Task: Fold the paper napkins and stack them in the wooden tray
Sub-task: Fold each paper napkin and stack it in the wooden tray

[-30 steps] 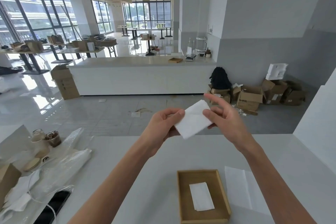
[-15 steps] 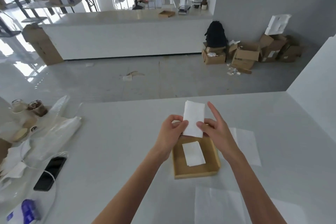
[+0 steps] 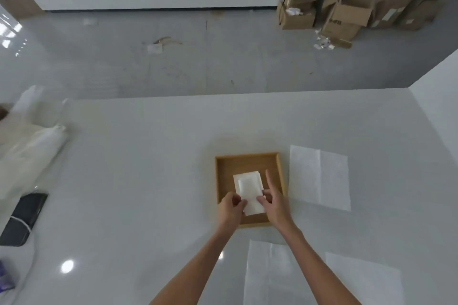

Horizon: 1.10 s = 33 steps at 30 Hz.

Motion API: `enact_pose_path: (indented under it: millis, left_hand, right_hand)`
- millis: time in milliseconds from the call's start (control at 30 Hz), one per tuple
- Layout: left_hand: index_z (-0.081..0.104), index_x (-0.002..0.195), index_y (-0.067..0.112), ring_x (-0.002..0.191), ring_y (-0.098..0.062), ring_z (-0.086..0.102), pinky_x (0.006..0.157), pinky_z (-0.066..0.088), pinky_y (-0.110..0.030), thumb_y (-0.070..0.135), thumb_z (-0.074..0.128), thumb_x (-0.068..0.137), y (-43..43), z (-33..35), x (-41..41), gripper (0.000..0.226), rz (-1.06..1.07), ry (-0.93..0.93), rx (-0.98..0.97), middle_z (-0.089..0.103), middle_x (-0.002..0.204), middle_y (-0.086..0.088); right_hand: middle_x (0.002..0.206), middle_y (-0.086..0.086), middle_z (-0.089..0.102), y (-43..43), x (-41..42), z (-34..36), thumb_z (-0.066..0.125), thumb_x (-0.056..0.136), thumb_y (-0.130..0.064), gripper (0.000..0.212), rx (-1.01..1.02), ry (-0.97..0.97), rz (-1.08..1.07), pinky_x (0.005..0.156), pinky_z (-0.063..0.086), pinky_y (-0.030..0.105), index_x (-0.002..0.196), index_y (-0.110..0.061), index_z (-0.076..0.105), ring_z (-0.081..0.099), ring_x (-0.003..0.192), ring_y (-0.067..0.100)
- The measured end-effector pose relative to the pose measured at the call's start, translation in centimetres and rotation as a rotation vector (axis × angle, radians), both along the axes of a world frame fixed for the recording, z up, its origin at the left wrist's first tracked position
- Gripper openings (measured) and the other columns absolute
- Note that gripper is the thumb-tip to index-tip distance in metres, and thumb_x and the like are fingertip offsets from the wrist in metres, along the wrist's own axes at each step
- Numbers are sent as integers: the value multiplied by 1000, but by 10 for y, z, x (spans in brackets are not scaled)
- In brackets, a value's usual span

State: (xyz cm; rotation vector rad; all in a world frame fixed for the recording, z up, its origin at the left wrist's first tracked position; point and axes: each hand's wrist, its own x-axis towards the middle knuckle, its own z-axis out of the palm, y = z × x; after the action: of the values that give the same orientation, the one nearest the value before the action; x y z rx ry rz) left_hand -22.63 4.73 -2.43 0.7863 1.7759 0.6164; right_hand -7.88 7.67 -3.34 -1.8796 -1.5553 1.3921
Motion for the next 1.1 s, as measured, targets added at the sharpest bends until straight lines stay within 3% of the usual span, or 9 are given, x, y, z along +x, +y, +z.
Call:
enact_pose_path:
  millis: [133,267,367,467,567,767,833,933,1100]
  left_hand:
    - [54,89,16,80,-20,63,67,55,-32,22,63,95,20,-20,3,12,-28,161,-28,63,87,1]
    - [44,97,14,83,-19,51,69,42,-29,28,55,99,22,-36,6,18,-68,339,-90,50,99,0]
    - [42,98,17,82,-19,53,70,47,-32,33,53,100,22,-43,13,19,-88,392,-90,50,100,0]
    - [49,109,16,87,-18,58,73,51,-32,33,52,100,24,-43,15,19,-95,389,-67,56,107,0]
    - [50,116,17,89,-17,57,78,52,-35,31,50,101,24,-40,15,21,-72,411,-48,53,114,-1]
    - [48,123,21,93,-19,57,75,49,-32,28,48,101,17,-31,17,23,-60,420,-22,45,120,-2]
    - [44,126,25,93,-19,55,71,46,-30,22,48,100,13,-25,18,26,-60,431,59,40,117,0]
    - [38,141,29,106,-18,50,77,46,-26,19,51,100,8,-25,19,44,-247,496,133,35,126,-1]
    - [22,153,28,113,-25,47,92,50,-31,25,55,98,3,-36,18,64,-392,546,29,34,131,-8]
  right_hand:
    - [112,-3,59,14,-2,-33,64,94,-21,84,46,-74,-3,91,54,37,155,-39,9,61,91,10]
    - [146,4,45,9,0,-44,57,97,-37,68,155,-161,-154,106,46,42,155,-22,26,47,131,21]
    - [141,7,49,7,-4,-47,52,99,-39,53,106,-189,-198,104,47,44,147,-18,42,50,128,24]
    - [139,6,51,5,-9,-45,50,100,-36,47,70,-143,-182,100,47,30,143,-16,48,53,124,19]
    - [138,6,52,2,-10,-44,50,100,-34,47,50,-105,-181,96,44,24,144,-16,48,53,123,17]
    - [145,8,45,-6,-6,-45,51,100,-34,53,67,-122,-108,104,44,34,149,-20,39,44,131,21]
    - [147,7,39,-11,-4,-41,52,99,-34,56,199,-275,-8,106,42,38,152,-26,35,38,135,23]
    - [153,8,33,-16,-2,-41,57,96,-36,60,358,-514,232,108,41,43,152,-33,33,33,138,29]
    - [157,11,29,-17,3,-48,59,94,-26,73,230,-605,349,108,42,47,155,-31,19,33,140,34]
